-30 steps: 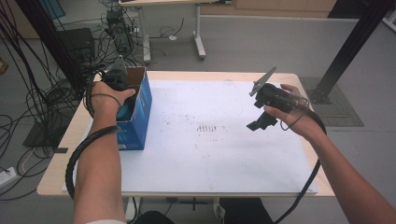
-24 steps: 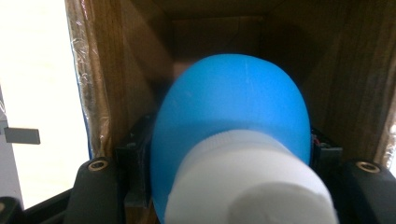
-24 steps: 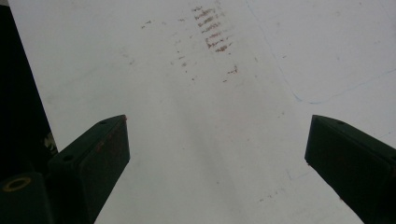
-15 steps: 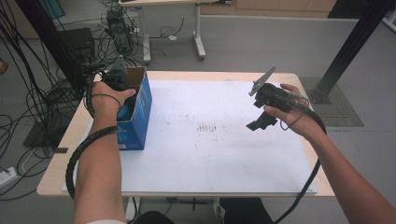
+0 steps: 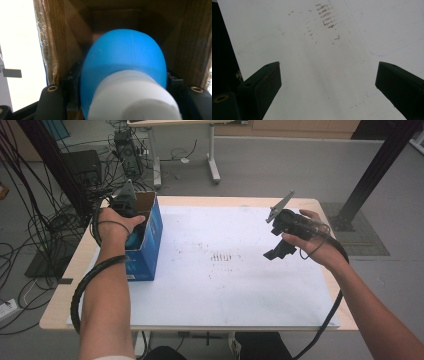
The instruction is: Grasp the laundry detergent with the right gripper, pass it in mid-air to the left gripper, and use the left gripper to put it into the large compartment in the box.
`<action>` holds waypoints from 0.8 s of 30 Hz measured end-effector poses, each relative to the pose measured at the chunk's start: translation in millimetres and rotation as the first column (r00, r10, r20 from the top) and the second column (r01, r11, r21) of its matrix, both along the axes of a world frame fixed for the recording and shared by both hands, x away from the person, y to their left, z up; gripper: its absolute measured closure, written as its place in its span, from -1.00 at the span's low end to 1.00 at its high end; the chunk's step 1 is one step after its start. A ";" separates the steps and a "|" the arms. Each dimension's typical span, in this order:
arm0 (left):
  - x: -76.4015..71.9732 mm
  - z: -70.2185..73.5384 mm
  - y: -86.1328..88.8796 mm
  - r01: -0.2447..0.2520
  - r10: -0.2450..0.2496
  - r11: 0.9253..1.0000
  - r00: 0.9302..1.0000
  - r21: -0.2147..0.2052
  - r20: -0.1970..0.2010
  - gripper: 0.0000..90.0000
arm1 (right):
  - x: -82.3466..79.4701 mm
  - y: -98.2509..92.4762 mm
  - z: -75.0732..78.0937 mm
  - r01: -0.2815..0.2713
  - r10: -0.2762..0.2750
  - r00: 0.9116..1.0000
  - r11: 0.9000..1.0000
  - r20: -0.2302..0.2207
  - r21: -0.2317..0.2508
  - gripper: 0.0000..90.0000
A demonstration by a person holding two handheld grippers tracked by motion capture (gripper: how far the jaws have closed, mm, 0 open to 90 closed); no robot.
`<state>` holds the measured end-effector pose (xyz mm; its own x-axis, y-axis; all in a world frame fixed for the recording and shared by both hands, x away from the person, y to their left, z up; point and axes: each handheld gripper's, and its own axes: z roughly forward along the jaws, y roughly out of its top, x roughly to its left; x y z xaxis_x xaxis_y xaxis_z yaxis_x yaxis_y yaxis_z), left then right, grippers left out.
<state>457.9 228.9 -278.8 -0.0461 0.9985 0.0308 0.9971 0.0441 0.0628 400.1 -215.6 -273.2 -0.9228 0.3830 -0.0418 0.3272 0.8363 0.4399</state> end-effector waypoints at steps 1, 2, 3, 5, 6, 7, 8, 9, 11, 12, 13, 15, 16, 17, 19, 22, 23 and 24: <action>-0.1 0.0 0.0 0.000 0.000 1.000 1.000 0.000 0.000 -0.20 | -0.1 0.3 0.2 0.002 -0.002 1.000 1.000 -0.001 0.001 -0.86; -0.1 0.0 0.0 0.000 0.000 1.000 1.000 0.000 0.000 -0.20 | 0.0 0.6 0.3 0.000 0.000 1.000 1.000 0.000 0.001 -0.86; -0.2 0.0 0.0 0.000 0.000 1.000 1.000 0.000 0.001 -0.20 | -0.1 0.9 0.5 0.000 0.000 1.000 1.000 0.000 0.001 -0.86; -0.4 -0.1 0.0 0.000 0.000 1.000 1.000 0.001 0.002 -0.20 | -0.2 1.3 1.0 0.001 -0.001 1.000 1.000 0.001 0.001 -0.86; -0.4 -0.1 0.0 0.000 0.000 1.000 1.000 0.001 0.003 -0.20 | -0.1 1.3 1.3 -0.002 0.002 1.000 1.000 0.002 0.000 -0.86; -0.4 -0.1 -0.1 0.000 0.000 1.000 1.000 0.001 0.003 -0.20 | -0.1 1.2 1.3 -0.002 0.002 1.000 1.000 0.001 0.001 -0.86; -0.4 -0.1 -0.1 0.000 0.000 1.000 1.000 0.000 0.003 -0.20 | -0.2 1.2 1.3 -0.002 0.002 1.000 1.000 0.001 0.002 -0.86; -0.4 -0.2 -0.2 0.000 0.000 1.000 1.000 0.001 0.002 -0.20 | -0.3 1.1 1.2 -0.002 0.002 1.000 1.000 0.000 0.004 -0.86; -0.3 -0.1 -0.4 0.000 0.000 1.000 1.000 0.001 0.001 -0.20 | -0.7 1.0 1.0 -0.002 0.002 1.000 1.000 -0.002 0.003 -0.86; -0.2 -0.2 -0.5 0.000 0.000 1.000 1.000 0.002 0.001 -0.20 | -0.7 0.9 0.7 -0.003 0.003 1.000 1.000 -0.002 0.003 -0.86; 0.0 -0.1 -0.7 0.000 0.000 1.000 1.000 0.002 0.000 -0.20 | -0.7 0.7 0.6 -0.003 0.003 1.000 1.000 -0.002 0.003 -0.86; 0.2 -0.3 -1.0 -0.002 0.002 1.000 1.000 0.002 0.001 -0.20 | -0.5 0.1 0.8 -0.005 0.005 1.000 1.000 -0.001 0.002 -0.86; 0.3 -0.3 -1.0 -0.002 0.002 1.000 1.000 0.002 0.000 -0.20 | -0.6 0.0 1.0 -0.002 0.002 1.000 1.000 -0.002 0.002 -0.86; 0.3 -0.4 -1.1 -0.003 0.003 1.000 1.000 0.002 0.001 -0.20 | -0.4 -0.3 1.3 -0.004 0.004 1.000 1.000 -0.001 -0.001 -0.86; 0.2 -0.4 -1.1 -0.003 0.003 1.000 1.000 0.002 0.001 -0.20 | -0.6 -0.6 2.1 -0.001 0.001 1.000 1.000 -0.001 0.002 -0.86; 0.2 -0.5 -1.3 -0.002 0.002 1.000 1.000 0.003 0.002 -0.20 | -0.3 -0.6 2.6 -0.002 0.002 1.000 1.000 0.001 0.004 -0.86; 0.1 -0.6 -1.2 -0.003 0.003 1.000 1.000 0.002 0.002 -0.20 | -0.3 -0.7 2.7 -0.002 0.002 1.000 1.000 0.002 0.004 -0.86; 0.1 -0.5 -1.0 -0.001 0.001 1.000 1.000 0.002 0.001 -0.20 | -0.3 -0.7 2.9 0.000 0.000 1.000 1.000 0.001 0.001 -0.86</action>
<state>458.0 227.9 -279.2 -0.0472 0.9983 0.0332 0.9969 0.0450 0.0639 399.8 -216.4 -270.4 -0.9226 0.3834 -0.0424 0.3270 0.8355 0.4416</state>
